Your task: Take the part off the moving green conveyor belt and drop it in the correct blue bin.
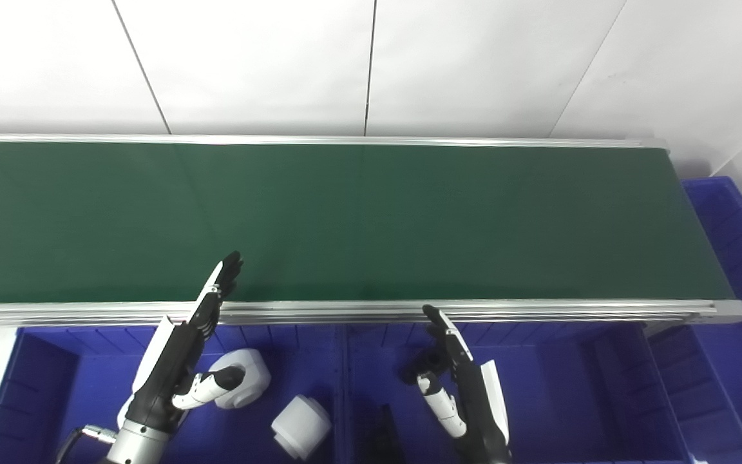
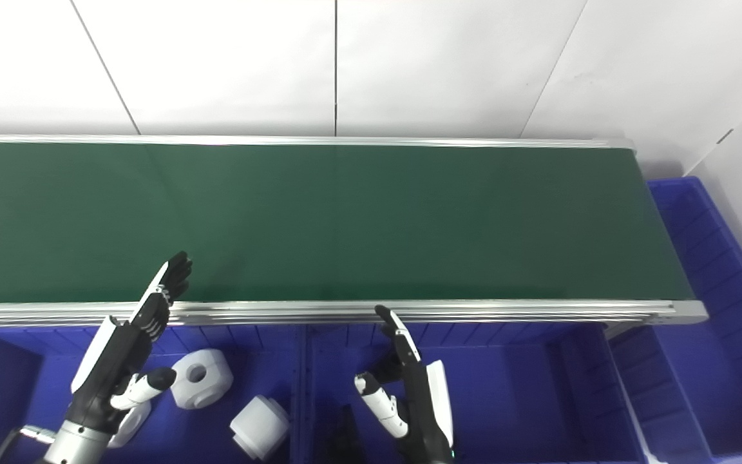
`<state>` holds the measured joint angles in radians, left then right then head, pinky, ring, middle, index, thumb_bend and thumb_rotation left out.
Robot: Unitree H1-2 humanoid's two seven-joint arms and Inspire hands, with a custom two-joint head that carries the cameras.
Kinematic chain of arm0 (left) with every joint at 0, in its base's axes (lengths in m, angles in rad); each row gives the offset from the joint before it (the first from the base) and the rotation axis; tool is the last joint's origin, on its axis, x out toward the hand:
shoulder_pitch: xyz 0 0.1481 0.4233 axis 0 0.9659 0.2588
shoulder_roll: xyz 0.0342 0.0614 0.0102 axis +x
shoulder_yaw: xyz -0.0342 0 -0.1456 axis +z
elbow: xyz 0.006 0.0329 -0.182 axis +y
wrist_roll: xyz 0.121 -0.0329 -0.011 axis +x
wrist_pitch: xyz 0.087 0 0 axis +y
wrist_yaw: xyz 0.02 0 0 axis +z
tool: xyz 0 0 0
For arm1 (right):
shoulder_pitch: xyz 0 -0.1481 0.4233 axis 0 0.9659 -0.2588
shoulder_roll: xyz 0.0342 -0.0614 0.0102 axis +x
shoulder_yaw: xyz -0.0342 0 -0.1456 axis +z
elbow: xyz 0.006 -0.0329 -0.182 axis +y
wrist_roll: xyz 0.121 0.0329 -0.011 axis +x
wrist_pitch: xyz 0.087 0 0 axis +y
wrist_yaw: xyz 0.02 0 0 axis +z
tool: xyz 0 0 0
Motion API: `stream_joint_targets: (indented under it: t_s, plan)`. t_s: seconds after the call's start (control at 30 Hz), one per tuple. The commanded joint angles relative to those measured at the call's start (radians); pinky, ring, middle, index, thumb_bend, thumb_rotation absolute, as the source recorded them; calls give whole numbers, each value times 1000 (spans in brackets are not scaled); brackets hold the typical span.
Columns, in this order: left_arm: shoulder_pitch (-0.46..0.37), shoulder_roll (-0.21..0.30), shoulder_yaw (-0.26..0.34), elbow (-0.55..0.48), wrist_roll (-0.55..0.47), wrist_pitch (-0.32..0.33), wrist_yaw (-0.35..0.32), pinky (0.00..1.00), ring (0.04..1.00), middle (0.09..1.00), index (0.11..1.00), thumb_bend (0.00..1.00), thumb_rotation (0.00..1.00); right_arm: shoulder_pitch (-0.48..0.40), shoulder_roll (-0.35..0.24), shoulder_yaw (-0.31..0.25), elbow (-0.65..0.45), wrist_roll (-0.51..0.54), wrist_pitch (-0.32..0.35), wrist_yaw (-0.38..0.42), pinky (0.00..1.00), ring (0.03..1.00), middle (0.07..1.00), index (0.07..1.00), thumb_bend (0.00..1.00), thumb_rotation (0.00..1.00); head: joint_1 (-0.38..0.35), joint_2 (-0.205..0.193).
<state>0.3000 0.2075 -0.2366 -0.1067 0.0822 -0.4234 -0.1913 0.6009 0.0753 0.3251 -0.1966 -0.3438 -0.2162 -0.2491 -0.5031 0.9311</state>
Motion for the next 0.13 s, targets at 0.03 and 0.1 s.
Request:
stream_joint_targets:
  t_s: [0.03,0.1]
  plan:
    - [-6,-26,-17,-55,23,-46,33,947,994,1000,1000,843,834,-8,76,59,-64,32,-58,10,871,889,917,900,882,1000,21,9]
    - [-4,-38,-25,-63,30,-46,40,950,996,1000,1000,826,831,-6,63,51,-78,48,-54,19,876,884,912,902,900,1000,43,14]
